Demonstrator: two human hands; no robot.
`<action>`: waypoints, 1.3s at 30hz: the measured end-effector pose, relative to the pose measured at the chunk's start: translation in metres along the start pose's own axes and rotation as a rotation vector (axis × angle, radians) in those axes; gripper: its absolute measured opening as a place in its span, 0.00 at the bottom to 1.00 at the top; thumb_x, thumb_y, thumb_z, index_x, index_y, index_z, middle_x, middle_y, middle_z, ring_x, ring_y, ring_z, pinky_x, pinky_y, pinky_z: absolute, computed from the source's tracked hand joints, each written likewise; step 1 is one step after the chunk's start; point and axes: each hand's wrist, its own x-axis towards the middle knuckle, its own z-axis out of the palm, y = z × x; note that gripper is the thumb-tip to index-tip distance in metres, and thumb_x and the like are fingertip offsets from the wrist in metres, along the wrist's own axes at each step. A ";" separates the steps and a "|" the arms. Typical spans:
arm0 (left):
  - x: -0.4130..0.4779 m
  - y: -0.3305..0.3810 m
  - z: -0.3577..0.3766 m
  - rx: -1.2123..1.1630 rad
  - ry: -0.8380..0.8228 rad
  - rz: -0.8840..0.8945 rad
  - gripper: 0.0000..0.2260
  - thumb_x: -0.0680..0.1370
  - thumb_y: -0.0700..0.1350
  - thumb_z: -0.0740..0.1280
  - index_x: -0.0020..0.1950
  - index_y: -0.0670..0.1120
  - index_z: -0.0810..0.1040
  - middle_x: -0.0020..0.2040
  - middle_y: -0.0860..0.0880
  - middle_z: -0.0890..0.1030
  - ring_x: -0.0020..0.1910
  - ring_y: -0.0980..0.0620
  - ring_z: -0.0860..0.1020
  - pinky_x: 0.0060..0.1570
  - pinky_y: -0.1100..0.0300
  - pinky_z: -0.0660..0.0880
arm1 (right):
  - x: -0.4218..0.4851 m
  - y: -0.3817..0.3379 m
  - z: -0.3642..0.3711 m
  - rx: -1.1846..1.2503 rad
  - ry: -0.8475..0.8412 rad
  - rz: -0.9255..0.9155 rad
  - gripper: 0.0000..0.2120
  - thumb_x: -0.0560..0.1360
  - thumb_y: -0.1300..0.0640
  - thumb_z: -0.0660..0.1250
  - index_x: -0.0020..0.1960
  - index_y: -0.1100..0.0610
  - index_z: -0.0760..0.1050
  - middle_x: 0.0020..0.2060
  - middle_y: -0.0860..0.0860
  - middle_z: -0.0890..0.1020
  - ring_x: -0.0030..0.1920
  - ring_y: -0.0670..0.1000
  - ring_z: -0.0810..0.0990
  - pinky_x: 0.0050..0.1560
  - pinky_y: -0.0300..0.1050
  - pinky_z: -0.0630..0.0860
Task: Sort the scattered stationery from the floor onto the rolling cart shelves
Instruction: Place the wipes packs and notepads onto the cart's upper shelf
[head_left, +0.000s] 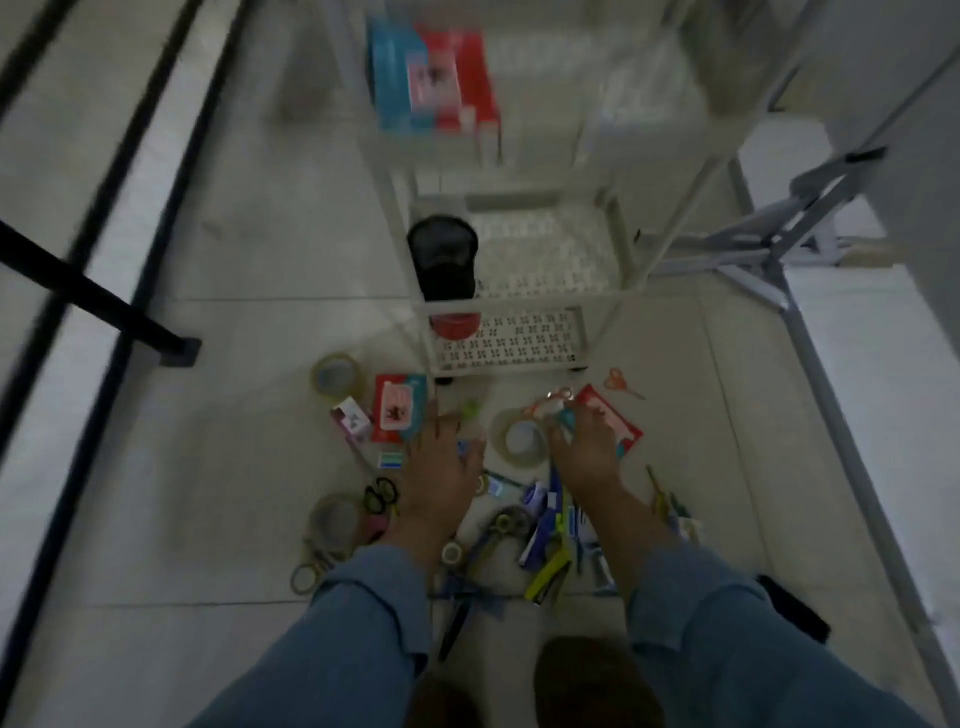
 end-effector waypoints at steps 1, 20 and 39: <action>0.013 -0.021 0.031 0.006 0.000 -0.011 0.22 0.81 0.51 0.57 0.72 0.41 0.63 0.76 0.42 0.58 0.73 0.43 0.62 0.69 0.51 0.62 | 0.017 0.024 0.025 -0.039 -0.010 0.026 0.19 0.78 0.57 0.61 0.67 0.63 0.68 0.64 0.63 0.72 0.65 0.62 0.69 0.66 0.53 0.66; 0.166 -0.144 0.169 -0.096 0.290 -0.325 0.30 0.78 0.46 0.62 0.77 0.45 0.52 0.76 0.36 0.52 0.74 0.35 0.53 0.72 0.43 0.54 | 0.175 0.193 0.095 -0.257 0.179 0.118 0.25 0.78 0.52 0.57 0.73 0.59 0.60 0.73 0.60 0.60 0.73 0.59 0.59 0.70 0.55 0.58; 0.192 -0.213 0.139 -0.239 0.240 -0.537 0.32 0.66 0.49 0.77 0.64 0.38 0.69 0.58 0.38 0.78 0.56 0.39 0.78 0.55 0.48 0.75 | 0.181 0.161 0.080 -0.390 0.245 0.116 0.35 0.65 0.51 0.76 0.66 0.58 0.65 0.56 0.57 0.80 0.58 0.57 0.77 0.70 0.56 0.61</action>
